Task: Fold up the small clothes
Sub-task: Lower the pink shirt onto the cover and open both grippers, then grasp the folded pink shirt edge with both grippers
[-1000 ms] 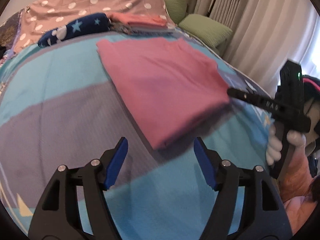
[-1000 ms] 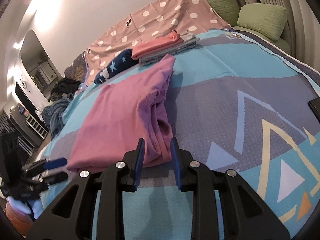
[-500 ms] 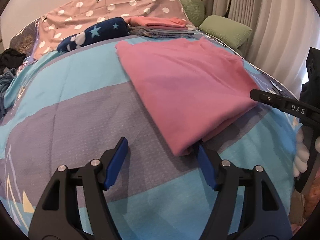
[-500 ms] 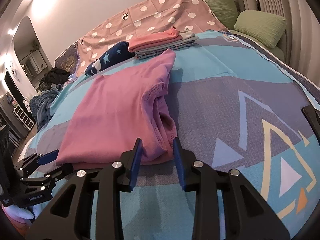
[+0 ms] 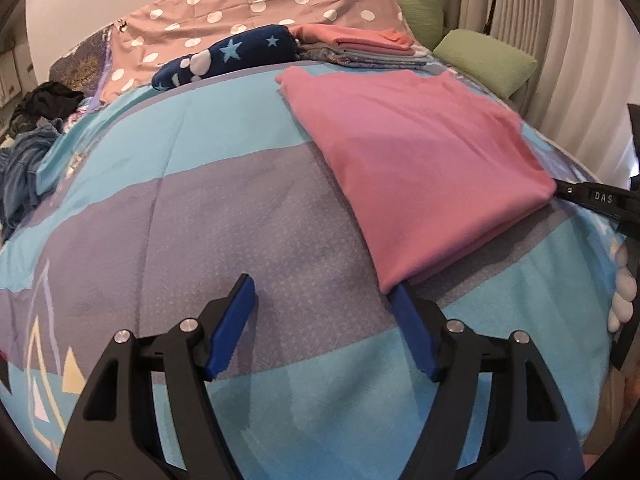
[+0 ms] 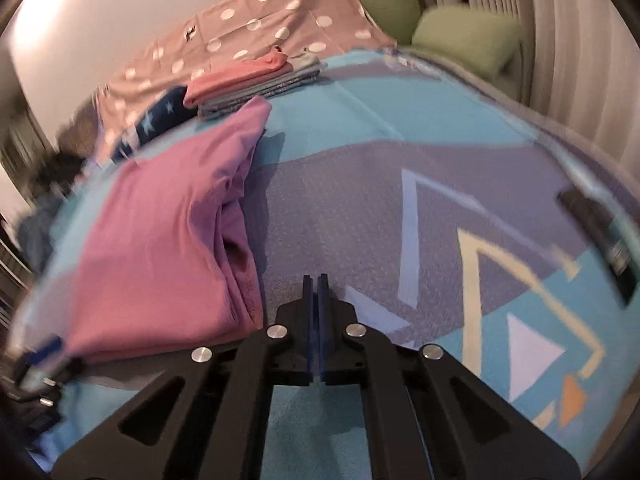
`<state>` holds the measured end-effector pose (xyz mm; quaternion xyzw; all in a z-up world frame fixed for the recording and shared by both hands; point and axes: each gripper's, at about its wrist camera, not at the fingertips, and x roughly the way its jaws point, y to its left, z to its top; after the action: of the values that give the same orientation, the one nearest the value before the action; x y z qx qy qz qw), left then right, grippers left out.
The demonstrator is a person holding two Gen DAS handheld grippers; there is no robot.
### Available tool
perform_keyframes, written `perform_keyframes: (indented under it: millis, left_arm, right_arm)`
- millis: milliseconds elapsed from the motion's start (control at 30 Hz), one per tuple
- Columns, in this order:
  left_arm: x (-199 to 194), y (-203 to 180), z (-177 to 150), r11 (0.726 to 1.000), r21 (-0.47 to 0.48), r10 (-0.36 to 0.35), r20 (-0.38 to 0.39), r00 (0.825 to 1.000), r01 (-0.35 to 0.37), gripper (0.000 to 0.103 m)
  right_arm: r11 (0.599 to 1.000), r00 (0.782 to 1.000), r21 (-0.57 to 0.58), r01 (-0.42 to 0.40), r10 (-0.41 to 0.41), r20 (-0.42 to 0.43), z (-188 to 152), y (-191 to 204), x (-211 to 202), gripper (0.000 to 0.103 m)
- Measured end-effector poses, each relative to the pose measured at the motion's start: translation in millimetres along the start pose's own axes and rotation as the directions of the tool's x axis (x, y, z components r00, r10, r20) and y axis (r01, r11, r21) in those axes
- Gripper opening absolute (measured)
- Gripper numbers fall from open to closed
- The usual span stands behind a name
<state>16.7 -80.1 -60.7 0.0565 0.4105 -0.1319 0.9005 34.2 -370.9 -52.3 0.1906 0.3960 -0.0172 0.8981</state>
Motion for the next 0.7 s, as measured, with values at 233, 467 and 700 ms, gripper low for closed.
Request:
perform_keyframes:
  millis: [233,467,700]
  left_arm:
    - [-27,9,13,0.953,-0.060,-0.296,0.014,0.955,0.297,0.015]
    - [6,-4,34,0.942,-0.039,-0.334,0.015,0.943,0.334,0.014]
    - [19,0,23,0.933,-0.070,-0.352,0.012,0.936,0.352,0.014]
  right_arm:
    - [0.973,0.985,-0.185,-0.141,0.156,0.068,7,43,-27,0.004]
    - [0.963,0.990,-0.235,-0.130,0.138,0.016,14,71,9,0.005]
    - [0.987,0.999,-0.151,-0.048,0.048,-0.004,13,44,21,0.000]
